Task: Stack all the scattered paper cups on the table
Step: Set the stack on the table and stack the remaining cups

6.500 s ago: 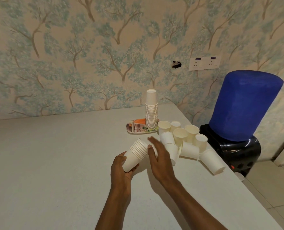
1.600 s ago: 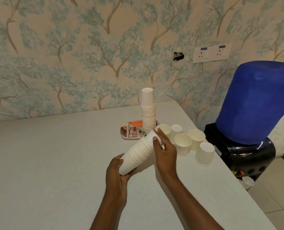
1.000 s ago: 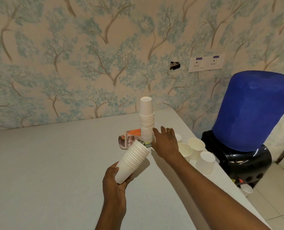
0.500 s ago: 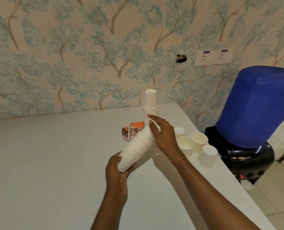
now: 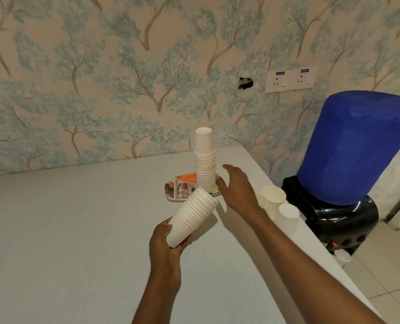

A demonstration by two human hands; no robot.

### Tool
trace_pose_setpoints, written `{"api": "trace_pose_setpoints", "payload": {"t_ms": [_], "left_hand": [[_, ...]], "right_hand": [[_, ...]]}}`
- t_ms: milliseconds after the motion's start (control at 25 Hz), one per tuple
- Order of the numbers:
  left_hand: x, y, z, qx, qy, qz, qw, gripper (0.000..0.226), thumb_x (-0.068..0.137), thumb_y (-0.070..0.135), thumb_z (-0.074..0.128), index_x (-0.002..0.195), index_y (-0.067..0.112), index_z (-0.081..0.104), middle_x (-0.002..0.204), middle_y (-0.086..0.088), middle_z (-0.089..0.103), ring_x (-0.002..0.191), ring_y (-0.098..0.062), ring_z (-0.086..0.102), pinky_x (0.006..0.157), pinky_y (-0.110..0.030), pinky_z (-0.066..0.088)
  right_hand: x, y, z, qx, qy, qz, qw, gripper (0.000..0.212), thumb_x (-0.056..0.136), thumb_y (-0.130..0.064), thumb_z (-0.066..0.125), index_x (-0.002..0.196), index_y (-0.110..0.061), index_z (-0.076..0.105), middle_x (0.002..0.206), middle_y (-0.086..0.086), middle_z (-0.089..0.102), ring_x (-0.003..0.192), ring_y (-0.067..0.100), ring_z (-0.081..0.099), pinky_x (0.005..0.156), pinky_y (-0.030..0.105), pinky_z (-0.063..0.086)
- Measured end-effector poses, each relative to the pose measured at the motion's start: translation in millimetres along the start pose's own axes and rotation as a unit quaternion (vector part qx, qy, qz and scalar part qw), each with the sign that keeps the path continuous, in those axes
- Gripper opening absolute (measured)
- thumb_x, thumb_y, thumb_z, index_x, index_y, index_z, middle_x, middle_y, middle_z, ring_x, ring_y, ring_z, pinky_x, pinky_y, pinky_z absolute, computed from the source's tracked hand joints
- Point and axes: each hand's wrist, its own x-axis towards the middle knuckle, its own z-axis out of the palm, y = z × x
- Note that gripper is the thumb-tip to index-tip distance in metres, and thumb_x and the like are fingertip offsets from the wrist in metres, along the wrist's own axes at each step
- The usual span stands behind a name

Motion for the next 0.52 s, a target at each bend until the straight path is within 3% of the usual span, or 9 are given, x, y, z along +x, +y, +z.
{"api": "trace_pose_setpoints", "payload": {"t_ms": [80, 200, 360, 520], "left_hand": [[2, 1, 0, 0.004, 0.000, 0.001, 1.000, 0.029, 0.096, 0.023, 0.058, 0.124, 0.017, 0.059, 0.124, -0.017, 0.059, 0.112, -0.040, 0.059, 0.077, -0.044, 0.059], [6, 0, -1, 0.005, 0.006, 0.000, 1.000, 0.033, 0.097, 0.022, 0.056, 0.130, 0.015, 0.056, 0.125, -0.018, 0.058, 0.114, -0.041, 0.058, 0.079, -0.045, 0.059], [8, 1, 0, 0.005, 0.002, 0.004, 1.000, 0.038, 0.097, 0.021, 0.056, 0.133, 0.013, 0.054, 0.127, -0.019, 0.057, 0.116, -0.042, 0.057, 0.085, -0.049, 0.058], [6, 3, 0, -0.003, 0.004, 0.004, 1.000, 0.038, 0.096, 0.021, 0.057, 0.133, 0.013, 0.054, 0.127, -0.019, 0.057, 0.115, -0.042, 0.057, 0.084, -0.048, 0.058]], "right_hand": [[26, 11, -8, -0.223, -0.049, 0.056, 0.972, 0.057, 0.098, -0.048, 0.052, 0.144, -0.016, 0.044, 0.143, 0.015, 0.049, 0.130, 0.036, 0.047, 0.104, 0.045, 0.040], [43, 18, 3, -0.352, -0.167, 0.112, 0.914, 0.052, 0.093, -0.044, 0.060, 0.136, -0.016, 0.050, 0.139, 0.013, 0.050, 0.128, 0.035, 0.048, 0.101, 0.041, 0.041], [45, 25, 19, -0.406, -0.166, 0.065, 0.896, 0.040, 0.097, -0.024, 0.057, 0.136, -0.015, 0.052, 0.138, 0.011, 0.052, 0.128, 0.030, 0.047, 0.101, 0.037, 0.042], [46, 7, -1, -0.343, -0.108, 0.015, 0.933, 0.047, 0.088, -0.024, 0.073, 0.129, -0.013, 0.053, 0.130, 0.013, 0.056, 0.120, 0.029, 0.055, 0.091, 0.036, 0.048]]}}
